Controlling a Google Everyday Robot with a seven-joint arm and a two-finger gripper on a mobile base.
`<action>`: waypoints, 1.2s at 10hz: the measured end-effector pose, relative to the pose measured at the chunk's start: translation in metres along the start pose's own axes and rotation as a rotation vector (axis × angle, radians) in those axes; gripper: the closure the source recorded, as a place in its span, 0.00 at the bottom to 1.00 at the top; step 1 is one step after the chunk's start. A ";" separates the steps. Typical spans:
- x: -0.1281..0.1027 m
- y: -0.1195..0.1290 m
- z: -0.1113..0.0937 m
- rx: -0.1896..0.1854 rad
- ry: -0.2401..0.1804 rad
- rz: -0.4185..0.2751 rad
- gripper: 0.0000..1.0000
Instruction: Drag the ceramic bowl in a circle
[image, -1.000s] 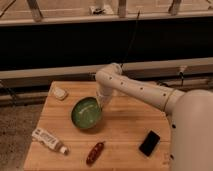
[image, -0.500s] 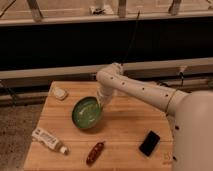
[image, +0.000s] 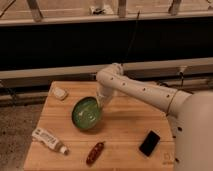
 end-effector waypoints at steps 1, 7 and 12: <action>0.000 -0.001 0.000 0.001 0.001 -0.002 1.00; -0.007 0.002 -0.004 0.015 0.024 0.001 1.00; -0.013 0.006 -0.007 0.027 0.047 -0.004 1.00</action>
